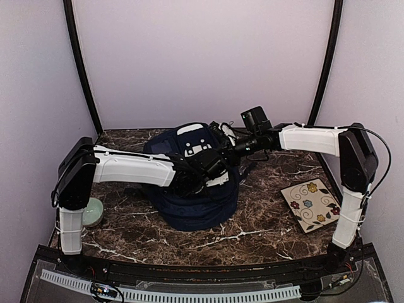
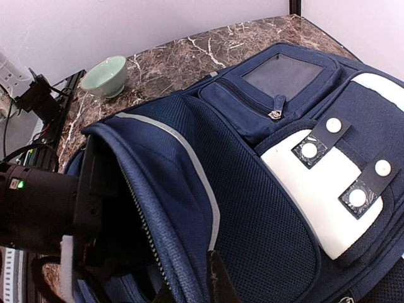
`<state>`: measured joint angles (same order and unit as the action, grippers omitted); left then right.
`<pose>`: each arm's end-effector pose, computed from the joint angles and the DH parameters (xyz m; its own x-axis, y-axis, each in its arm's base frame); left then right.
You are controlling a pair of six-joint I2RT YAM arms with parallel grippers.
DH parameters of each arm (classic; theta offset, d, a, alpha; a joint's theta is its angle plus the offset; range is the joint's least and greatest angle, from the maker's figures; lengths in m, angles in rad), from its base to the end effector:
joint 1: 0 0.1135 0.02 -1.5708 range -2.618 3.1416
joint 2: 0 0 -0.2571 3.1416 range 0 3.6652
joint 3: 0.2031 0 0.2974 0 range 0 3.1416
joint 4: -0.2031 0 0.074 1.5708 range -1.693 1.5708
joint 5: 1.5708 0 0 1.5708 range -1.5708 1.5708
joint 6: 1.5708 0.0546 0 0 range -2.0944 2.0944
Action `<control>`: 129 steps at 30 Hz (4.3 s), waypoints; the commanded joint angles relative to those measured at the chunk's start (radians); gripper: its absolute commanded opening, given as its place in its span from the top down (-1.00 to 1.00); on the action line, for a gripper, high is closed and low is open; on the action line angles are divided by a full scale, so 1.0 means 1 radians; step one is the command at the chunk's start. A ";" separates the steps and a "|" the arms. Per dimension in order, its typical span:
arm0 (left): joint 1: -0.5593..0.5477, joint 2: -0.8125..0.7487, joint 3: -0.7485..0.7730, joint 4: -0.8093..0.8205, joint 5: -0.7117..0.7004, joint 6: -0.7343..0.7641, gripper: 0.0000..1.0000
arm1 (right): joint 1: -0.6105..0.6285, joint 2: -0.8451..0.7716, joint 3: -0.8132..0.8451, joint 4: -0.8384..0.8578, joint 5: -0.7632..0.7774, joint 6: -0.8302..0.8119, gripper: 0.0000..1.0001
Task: Pack the student bag
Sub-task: Place the pen in the upper front pocket of the bag, then put down the upper front pocket of the student bag, then hold the student bag at the center of the board.
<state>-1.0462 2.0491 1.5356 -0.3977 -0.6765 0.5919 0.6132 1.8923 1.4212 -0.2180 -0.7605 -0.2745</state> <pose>0.2765 -0.4096 0.1588 -0.0591 0.9708 -0.2325 0.6215 0.2181 0.7525 0.3674 0.3045 0.2065 -0.2696 -0.4298 -0.8617 -0.9611 0.1764 0.2127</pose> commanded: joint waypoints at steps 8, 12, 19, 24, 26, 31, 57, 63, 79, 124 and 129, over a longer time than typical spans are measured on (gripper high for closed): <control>0.074 0.015 -0.009 0.039 -0.077 -0.044 0.50 | 0.001 -0.050 0.022 0.032 -0.102 0.024 1.00; 0.026 -0.046 -0.035 0.046 -0.051 -0.033 0.40 | 0.001 -0.047 0.022 0.033 -0.102 0.024 1.00; -0.086 -0.204 -0.070 0.121 -0.002 -0.011 0.18 | 0.001 -0.038 0.018 0.036 -0.099 0.016 1.00; -0.201 -0.276 -0.065 0.097 0.014 -0.029 0.18 | -0.002 -0.037 0.018 0.033 -0.094 0.013 1.00; -0.231 -0.308 -0.065 0.060 0.016 -0.063 0.19 | -0.004 -0.038 0.015 0.032 -0.094 0.011 1.00; -0.238 -0.466 -0.155 0.070 0.018 -0.206 0.17 | -0.014 -0.039 0.011 0.018 -0.093 -0.022 1.00; 0.046 -0.784 -0.769 0.404 0.447 -0.783 0.07 | -0.148 -0.213 -0.143 -0.189 0.369 -0.542 1.00; 0.046 -0.726 -0.768 0.472 0.502 -0.728 0.08 | -0.222 -0.229 -0.098 -0.222 0.372 -0.561 0.52; 0.031 -0.569 -0.717 0.693 0.754 -0.282 -0.12 | -0.211 -0.340 0.064 -0.839 -0.007 -0.638 -0.31; 0.032 -0.259 -0.406 0.689 0.632 0.060 1.00 | -0.262 -0.342 -0.218 -0.484 -0.019 -0.225 0.34; 0.053 -0.222 -0.380 0.782 0.711 -0.134 1.00 | -0.214 -0.372 -0.220 -0.527 -0.019 -0.200 0.35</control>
<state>-1.0222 1.8526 1.1286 0.2226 -0.0509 0.6743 0.3588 1.5455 1.1866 -0.6941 -0.7639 -0.5095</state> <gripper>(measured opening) 0.064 0.326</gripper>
